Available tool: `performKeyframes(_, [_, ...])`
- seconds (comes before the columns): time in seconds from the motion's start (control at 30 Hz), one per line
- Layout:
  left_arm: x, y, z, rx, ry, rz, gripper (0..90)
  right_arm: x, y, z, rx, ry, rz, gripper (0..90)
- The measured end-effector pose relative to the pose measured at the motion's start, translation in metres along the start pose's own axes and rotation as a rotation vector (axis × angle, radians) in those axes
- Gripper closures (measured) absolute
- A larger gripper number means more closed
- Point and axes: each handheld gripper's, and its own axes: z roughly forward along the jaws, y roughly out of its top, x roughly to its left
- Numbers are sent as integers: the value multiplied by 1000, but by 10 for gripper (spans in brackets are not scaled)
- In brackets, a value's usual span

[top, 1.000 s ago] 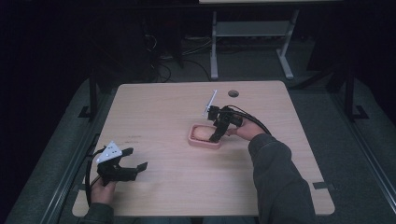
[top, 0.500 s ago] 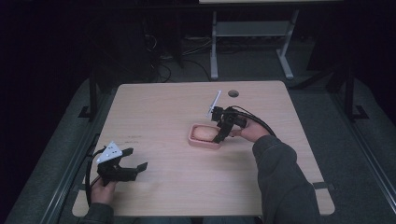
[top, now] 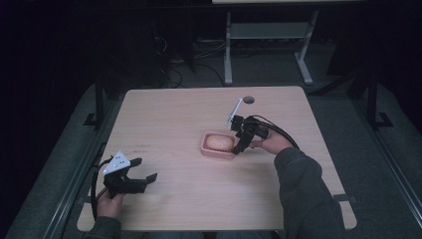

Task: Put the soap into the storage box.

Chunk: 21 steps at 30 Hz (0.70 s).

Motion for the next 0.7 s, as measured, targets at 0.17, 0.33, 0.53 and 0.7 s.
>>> performKeyframes(0.17, [0,0,0,0,1,1,143,1,-2,-2,3,-2,-2,240])
performKeyframes(0.33, [0,0,0,0,1,-1,143,4,-3,-4,3,-5,-8,240])
performKeyframes(0.53, [0,0,0,1,2,0,143,6,-5,-7,10,-8,-11,240])
performKeyframes(0.7, [-1,0,0,-2,3,4,143,8,-10,-7,4,-12,-8,240])
